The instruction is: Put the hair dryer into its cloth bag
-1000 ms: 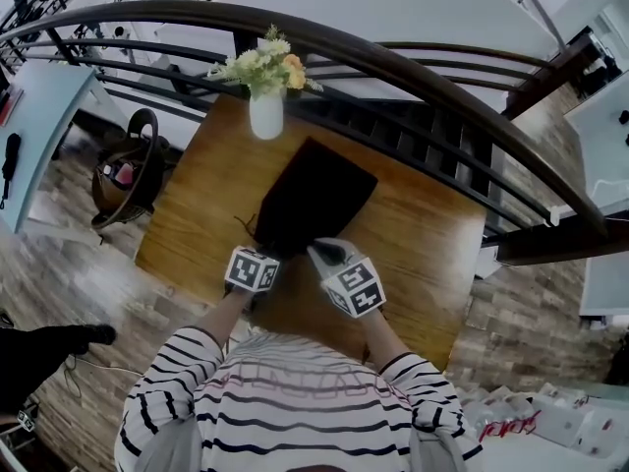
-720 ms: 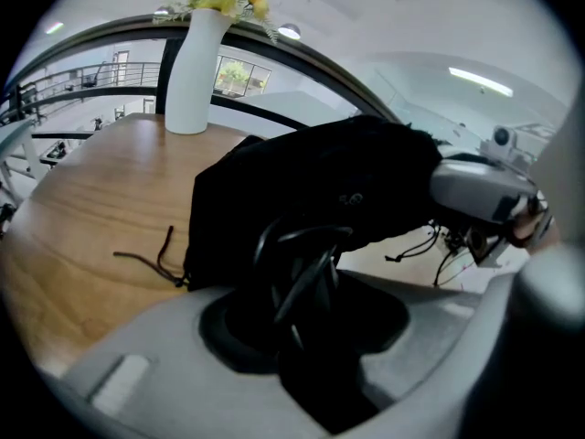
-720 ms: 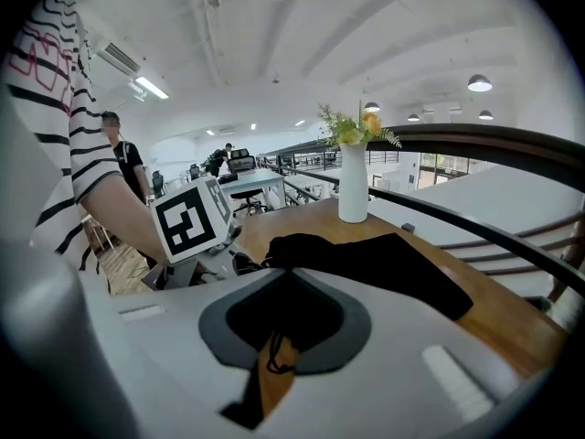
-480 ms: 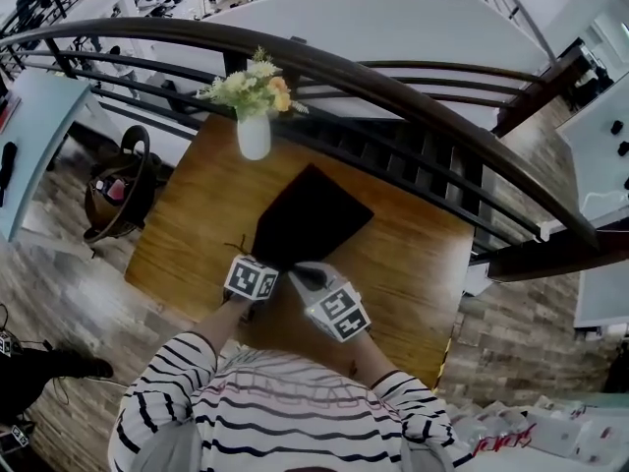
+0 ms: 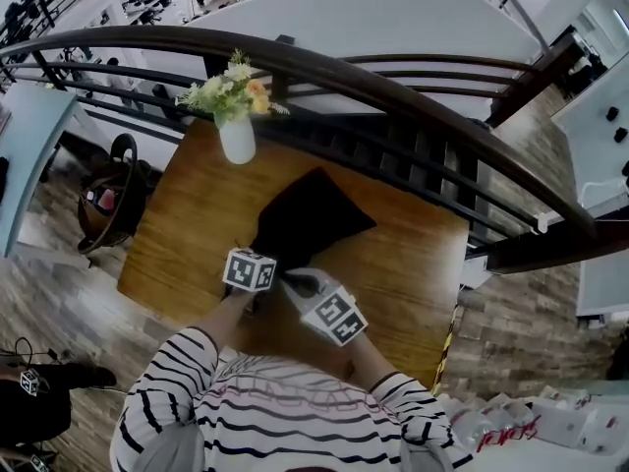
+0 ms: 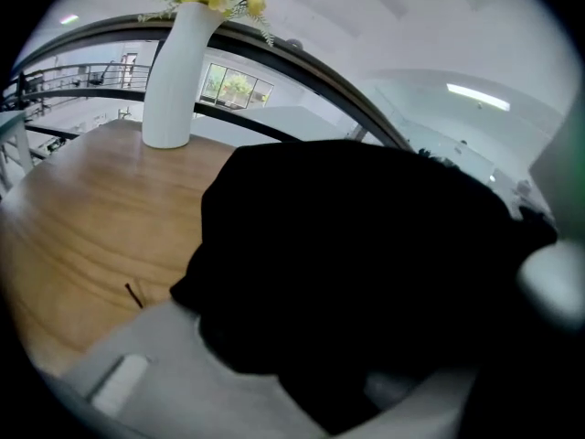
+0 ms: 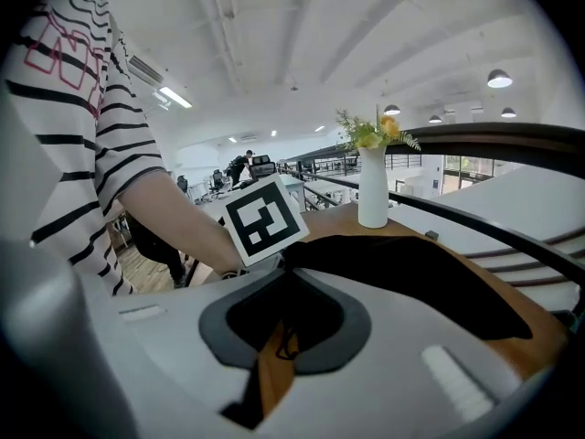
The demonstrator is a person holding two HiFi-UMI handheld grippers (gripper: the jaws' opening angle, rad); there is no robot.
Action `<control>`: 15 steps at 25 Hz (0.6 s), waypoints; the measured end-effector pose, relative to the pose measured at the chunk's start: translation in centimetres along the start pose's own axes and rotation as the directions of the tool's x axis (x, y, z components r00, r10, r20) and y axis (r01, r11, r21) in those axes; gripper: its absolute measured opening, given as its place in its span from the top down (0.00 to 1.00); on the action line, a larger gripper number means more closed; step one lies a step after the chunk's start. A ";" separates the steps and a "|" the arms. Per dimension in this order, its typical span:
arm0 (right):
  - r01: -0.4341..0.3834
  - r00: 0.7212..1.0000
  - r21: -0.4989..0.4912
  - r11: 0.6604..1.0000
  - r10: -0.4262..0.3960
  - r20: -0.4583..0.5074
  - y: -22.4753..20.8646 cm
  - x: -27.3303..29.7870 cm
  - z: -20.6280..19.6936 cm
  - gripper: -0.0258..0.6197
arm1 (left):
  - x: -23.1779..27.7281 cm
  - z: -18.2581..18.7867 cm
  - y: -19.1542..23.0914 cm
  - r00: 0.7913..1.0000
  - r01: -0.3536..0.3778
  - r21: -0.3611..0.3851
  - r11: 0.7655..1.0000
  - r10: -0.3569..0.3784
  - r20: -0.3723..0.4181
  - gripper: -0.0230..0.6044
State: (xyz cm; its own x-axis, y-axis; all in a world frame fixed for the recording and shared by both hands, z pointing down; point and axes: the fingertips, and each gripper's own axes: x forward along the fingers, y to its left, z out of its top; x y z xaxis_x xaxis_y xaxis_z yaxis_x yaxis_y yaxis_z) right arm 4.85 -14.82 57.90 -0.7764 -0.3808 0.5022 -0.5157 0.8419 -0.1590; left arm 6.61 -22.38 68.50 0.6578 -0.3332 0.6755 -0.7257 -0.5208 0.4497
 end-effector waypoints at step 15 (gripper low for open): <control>-0.127 0.990 0.049 0.991 0.123 0.073 -0.8 2.1 0.8 0.94 | -1.5 3.4 4.5 0.979 -0.100 -0.164 0.981 0.127 0.158 0.70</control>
State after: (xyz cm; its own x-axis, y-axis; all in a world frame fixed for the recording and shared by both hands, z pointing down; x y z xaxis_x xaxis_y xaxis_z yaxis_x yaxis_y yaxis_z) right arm 3.33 -16.63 58.42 -0.8585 -0.3012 0.4151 -0.4302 0.8635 -0.2633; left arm 3.02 -26.91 67.55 0.5841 -0.5165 0.6262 -0.8113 -0.3486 0.4693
